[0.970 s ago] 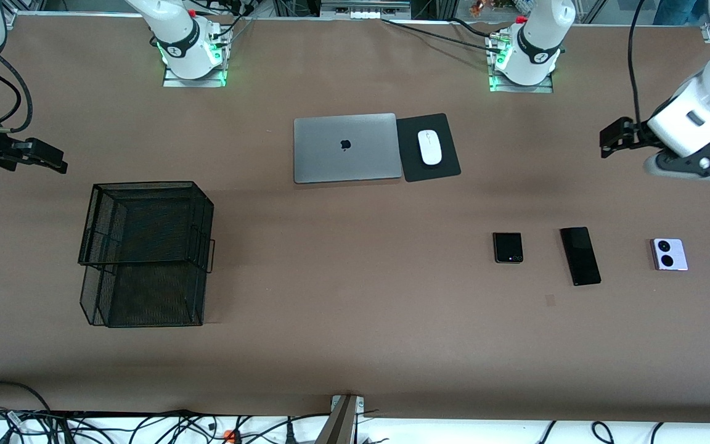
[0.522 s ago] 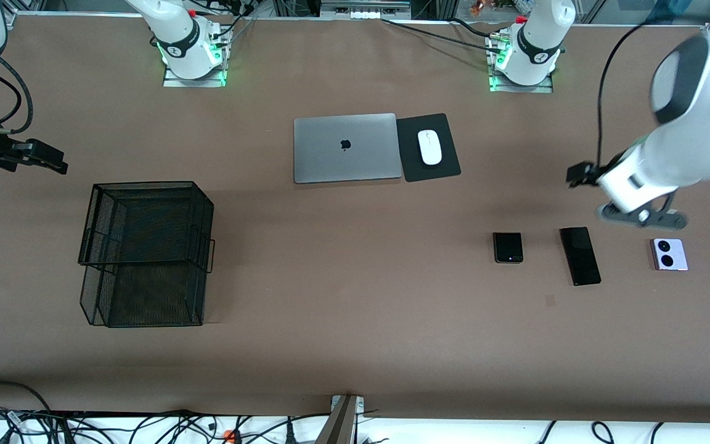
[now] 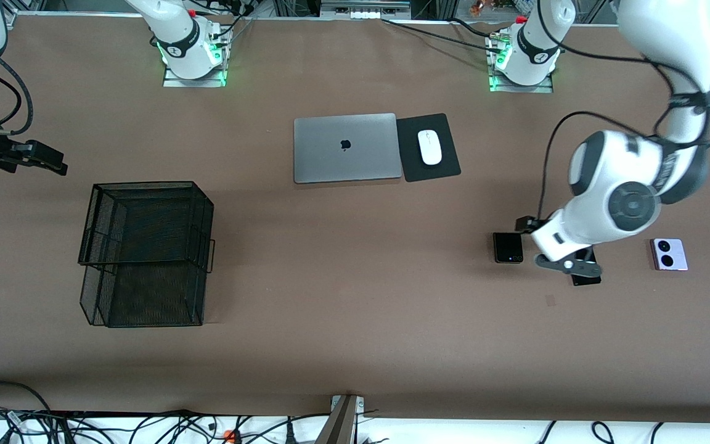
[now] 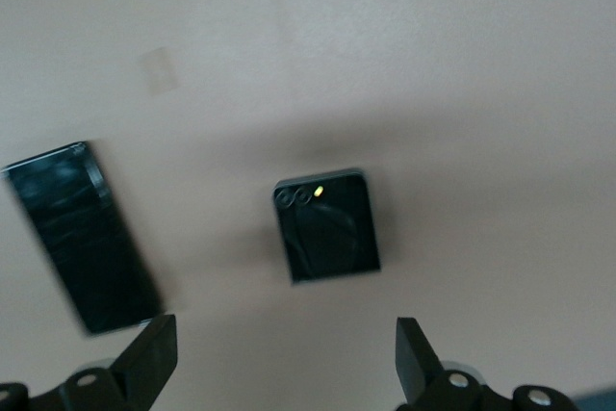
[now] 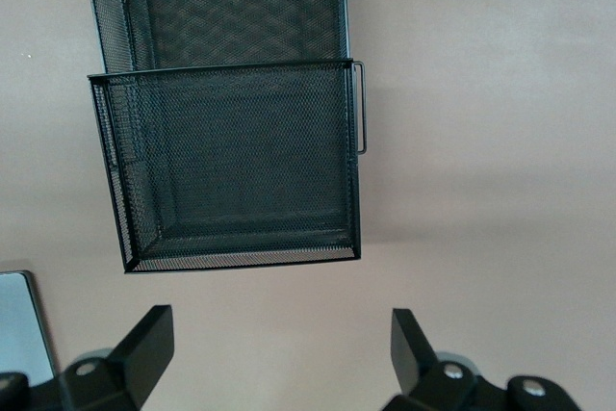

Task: Place phones with both arms
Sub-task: 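Lower the left gripper and grasp the small black flip phone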

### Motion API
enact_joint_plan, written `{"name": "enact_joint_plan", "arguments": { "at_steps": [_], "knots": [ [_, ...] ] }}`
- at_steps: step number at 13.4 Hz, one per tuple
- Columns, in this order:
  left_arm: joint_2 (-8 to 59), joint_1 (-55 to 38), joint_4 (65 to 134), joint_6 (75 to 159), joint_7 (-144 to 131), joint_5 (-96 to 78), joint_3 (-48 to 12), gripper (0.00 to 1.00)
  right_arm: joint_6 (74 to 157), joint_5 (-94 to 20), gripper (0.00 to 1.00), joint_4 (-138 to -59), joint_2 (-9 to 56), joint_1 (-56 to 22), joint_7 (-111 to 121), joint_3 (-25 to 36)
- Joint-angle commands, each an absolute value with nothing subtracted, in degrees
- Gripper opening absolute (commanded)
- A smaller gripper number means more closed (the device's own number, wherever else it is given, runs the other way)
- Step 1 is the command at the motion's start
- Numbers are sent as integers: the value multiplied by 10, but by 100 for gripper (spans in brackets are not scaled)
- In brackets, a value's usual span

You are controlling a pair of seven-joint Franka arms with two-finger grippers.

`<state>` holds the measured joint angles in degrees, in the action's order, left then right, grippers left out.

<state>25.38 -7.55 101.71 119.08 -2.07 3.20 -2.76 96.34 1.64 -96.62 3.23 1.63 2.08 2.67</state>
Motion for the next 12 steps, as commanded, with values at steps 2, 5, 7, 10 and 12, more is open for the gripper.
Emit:
{"name": "enact_joint_plan", "arguments": {
  "at_steps": [2,5,7,10,12],
  "knots": [
    [277,-98,1086,1319,-61,30,-24,100,969,16,100,-971,27,18,21,26],
    [318,-92,1092,1382,-63,30,-23,100,969,16,100,-970,26,18,21,26],
    [322,-91,1102,1395,-63,32,-22,100,967,16,100,-969,24,18,22,26],
    [325,-91,1102,1394,-63,34,-17,100,966,16,100,-969,24,18,23,26],
    [331,-89,1102,1395,-65,34,-14,100,967,14,100,-969,26,17,22,24]
  ]
}}
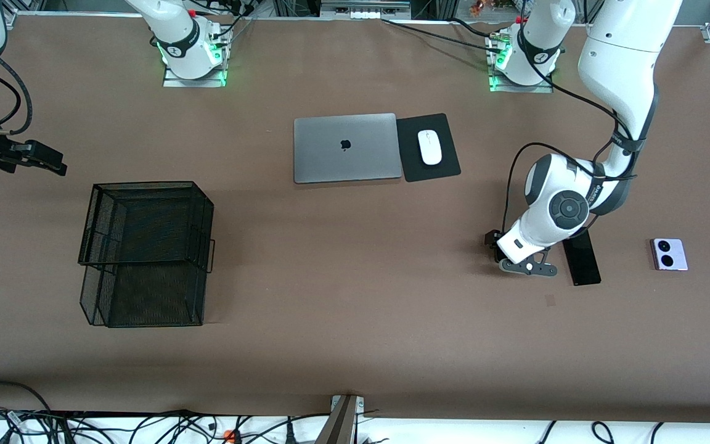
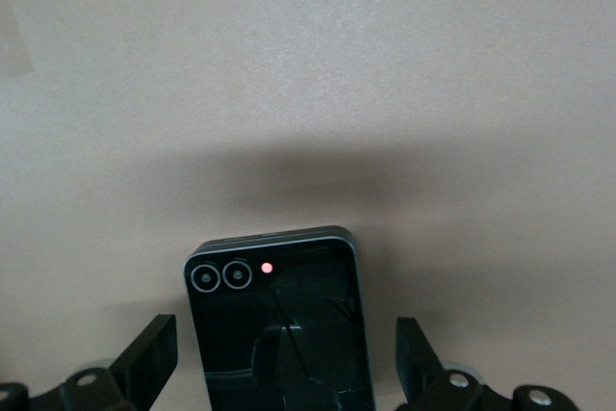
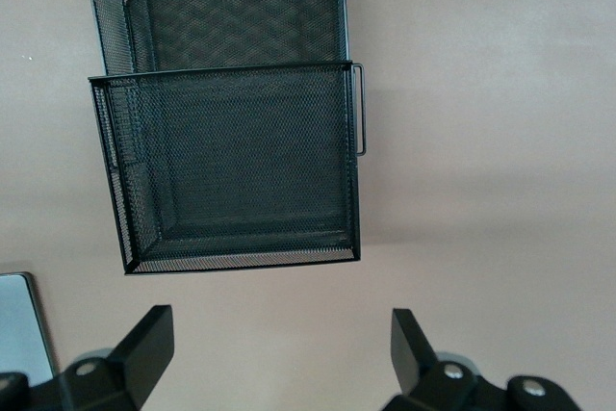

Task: Place phones with both arms
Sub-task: 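Lower the left gripper and grasp the small black flip phone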

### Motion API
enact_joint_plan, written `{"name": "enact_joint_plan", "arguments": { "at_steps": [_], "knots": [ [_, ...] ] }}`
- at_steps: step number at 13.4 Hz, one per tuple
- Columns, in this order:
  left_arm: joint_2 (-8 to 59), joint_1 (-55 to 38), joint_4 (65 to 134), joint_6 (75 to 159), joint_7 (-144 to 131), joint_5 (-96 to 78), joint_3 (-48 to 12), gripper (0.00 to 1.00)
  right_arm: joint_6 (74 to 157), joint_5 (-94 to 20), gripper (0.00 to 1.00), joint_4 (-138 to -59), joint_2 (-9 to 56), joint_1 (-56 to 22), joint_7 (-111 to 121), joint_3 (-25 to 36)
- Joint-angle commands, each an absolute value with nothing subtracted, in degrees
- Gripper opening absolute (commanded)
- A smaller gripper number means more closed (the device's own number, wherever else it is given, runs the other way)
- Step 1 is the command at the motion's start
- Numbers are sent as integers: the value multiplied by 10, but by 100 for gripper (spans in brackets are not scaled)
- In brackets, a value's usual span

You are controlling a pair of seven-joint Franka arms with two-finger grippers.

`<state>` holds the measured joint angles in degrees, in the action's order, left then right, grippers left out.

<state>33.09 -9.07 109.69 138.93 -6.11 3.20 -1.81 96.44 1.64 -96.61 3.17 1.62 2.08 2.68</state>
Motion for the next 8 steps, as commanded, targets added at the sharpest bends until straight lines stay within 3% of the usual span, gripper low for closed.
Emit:
{"name": "enact_joint_plan", "arguments": {
  "at_steps": [1,8],
  "knots": [
    [335,-88,1102,1396,-68,34,-15,100,969,14,100,-969,26,16,23,23],
    [349,-89,1100,1397,-90,33,-16,100,965,15,100,-962,25,15,24,20]
  ]
}}
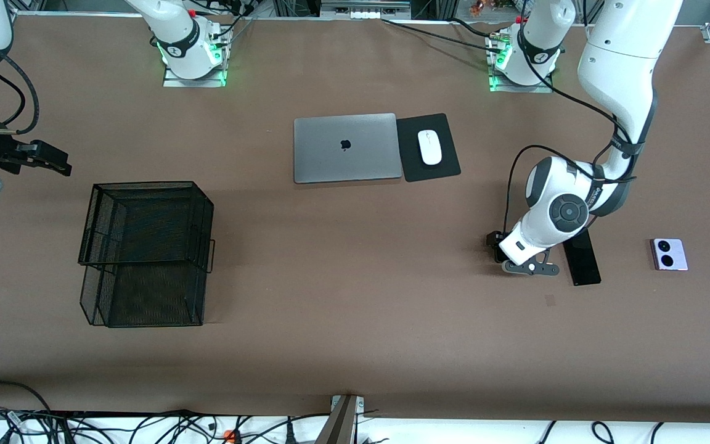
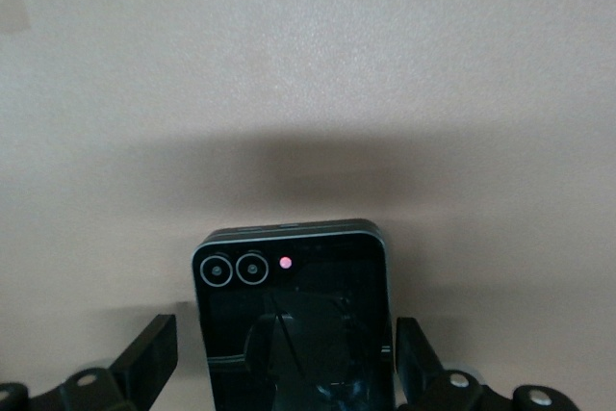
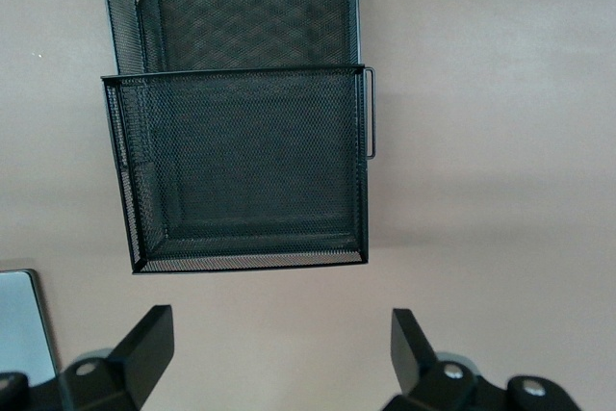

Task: Place phones with both arms
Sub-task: 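Lower the left gripper and grasp the small black flip phone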

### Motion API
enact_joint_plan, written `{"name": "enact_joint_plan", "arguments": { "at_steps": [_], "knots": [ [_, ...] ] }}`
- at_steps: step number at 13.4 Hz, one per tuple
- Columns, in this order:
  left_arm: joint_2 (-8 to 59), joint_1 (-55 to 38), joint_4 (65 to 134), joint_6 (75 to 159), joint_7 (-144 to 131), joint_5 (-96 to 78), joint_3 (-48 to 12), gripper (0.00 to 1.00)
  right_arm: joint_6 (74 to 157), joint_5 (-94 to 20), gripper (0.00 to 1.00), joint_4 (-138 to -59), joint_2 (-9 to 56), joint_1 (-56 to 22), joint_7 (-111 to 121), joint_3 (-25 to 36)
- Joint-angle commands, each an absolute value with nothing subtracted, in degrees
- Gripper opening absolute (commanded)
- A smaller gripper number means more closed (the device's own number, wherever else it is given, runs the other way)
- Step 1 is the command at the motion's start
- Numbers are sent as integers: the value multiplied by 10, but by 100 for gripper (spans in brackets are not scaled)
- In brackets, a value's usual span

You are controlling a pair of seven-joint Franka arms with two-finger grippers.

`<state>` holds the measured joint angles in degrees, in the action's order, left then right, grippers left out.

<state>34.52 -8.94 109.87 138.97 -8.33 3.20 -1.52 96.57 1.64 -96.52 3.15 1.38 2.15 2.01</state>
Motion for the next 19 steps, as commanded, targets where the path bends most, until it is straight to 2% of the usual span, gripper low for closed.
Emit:
{"name": "enact_joint_plan", "arguments": {
  "at_steps": [1,2,3,4,5,7,9,13,15,19],
  "knots": [
    [349,-89,1100,1397,-90,34,-16,100,963,13,100,-960,25,15,23,20],
    [348,-89,1100,1396,-89,34,-16,80,963,11,100,-960,25,15,21,21],
    [348,-89,1099,1395,-89,34,-16,52,964,11,100,-960,25,15,21,23],
    [348,-89,1097,1395,-89,34,-17,38,962,11,100,-960,25,16,21,23],
    [348,-89,1095,1393,-87,34,-17,33,962,11,100,-960,25,16,21,23],
    [343,-88,1086,1387,-83,34,-17,30,962,10,100,-960,26,16,20,23],
    [334,-88,1054,1336,-83,34,-20,30,962,9,100,-960,27,16,20,23],
    [330,-108,912,1153,-88,26,-29,30,961,9,100,-960,27,16,20,23],
    [334,-133,855,1094,-91,25,-33,30,961,9,100,-960,27,16,20,24],
    [365,-204,804,1098,-151,-31,-33,30,962,9,100,-960,27,16,20,24]
  ]
}}
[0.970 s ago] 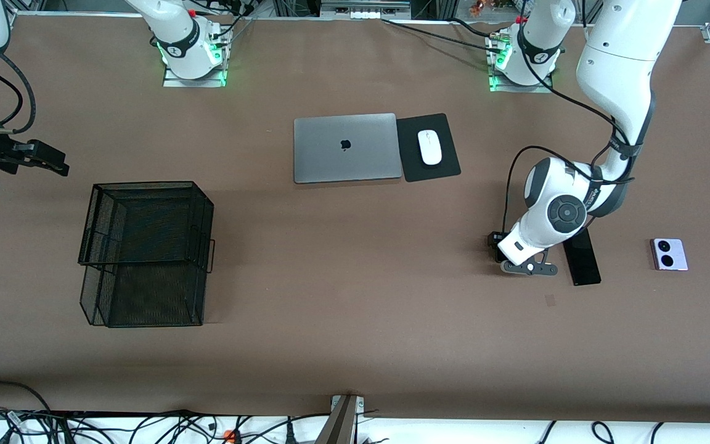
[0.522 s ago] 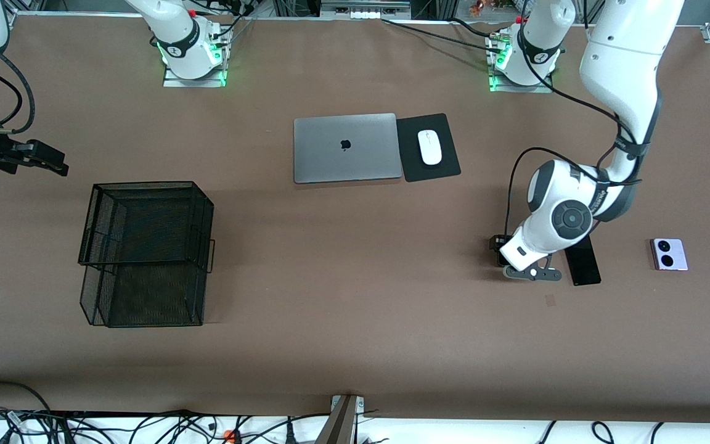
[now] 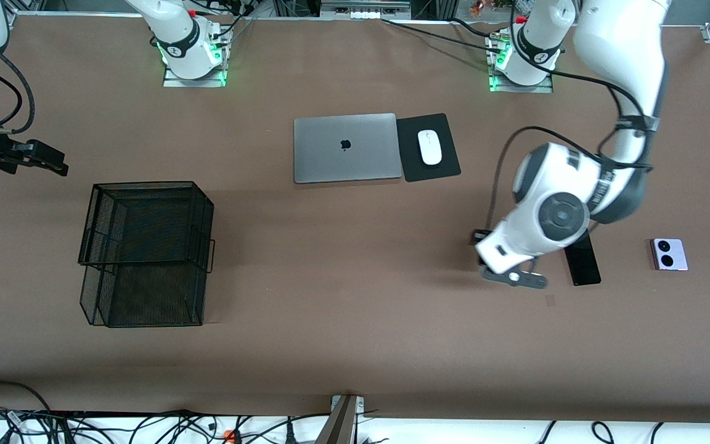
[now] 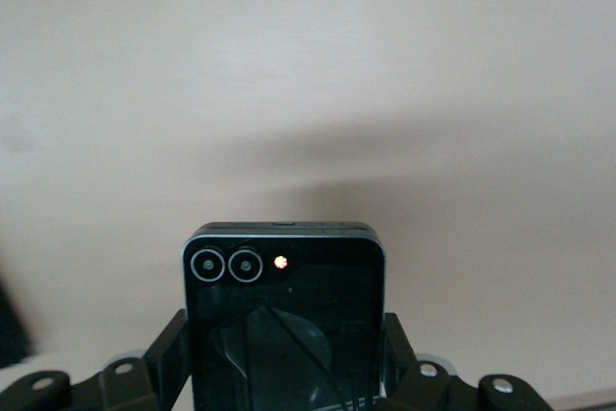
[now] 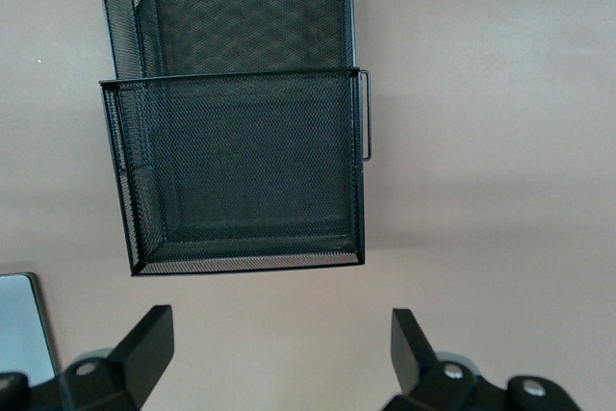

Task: Place phones with both arms
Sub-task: 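Carry the flip phone with the left gripper toward the laptop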

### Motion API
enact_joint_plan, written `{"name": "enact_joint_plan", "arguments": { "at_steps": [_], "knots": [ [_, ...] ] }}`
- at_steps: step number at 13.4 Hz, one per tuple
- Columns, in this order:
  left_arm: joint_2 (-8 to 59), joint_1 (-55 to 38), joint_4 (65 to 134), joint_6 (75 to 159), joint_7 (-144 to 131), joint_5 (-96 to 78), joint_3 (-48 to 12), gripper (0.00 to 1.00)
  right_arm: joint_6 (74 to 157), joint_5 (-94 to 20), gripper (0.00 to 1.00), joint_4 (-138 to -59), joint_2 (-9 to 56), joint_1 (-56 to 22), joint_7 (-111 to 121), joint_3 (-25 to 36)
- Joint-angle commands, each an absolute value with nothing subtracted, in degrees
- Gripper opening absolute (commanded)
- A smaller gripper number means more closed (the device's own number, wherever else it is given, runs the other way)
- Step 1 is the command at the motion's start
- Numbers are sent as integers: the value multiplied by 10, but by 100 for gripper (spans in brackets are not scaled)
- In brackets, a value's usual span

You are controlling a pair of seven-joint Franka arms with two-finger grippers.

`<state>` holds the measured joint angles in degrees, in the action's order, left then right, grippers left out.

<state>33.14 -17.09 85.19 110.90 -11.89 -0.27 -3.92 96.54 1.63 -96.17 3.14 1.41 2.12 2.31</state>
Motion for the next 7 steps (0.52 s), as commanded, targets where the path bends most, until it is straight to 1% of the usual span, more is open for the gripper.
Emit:
{"name": "enact_joint_plan", "arguments": {
  "at_steps": [1,4,5,7],
  "knots": [
    [383,-225,782,1098,-166,-38,-33,30,962,9,100,-960,27,16,20,23],
    [439,-297,729,1119,-225,-36,-31,30,962,9,100,-960,27,16,20,24],
    [451,-303,725,1131,-244,-38,-32,30,962,9,100,-960,27,16,20,24],
    [473,-332,723,1186,-261,-39,-32,30,962,9,100,-960,27,16,20,24]
  ]
}}
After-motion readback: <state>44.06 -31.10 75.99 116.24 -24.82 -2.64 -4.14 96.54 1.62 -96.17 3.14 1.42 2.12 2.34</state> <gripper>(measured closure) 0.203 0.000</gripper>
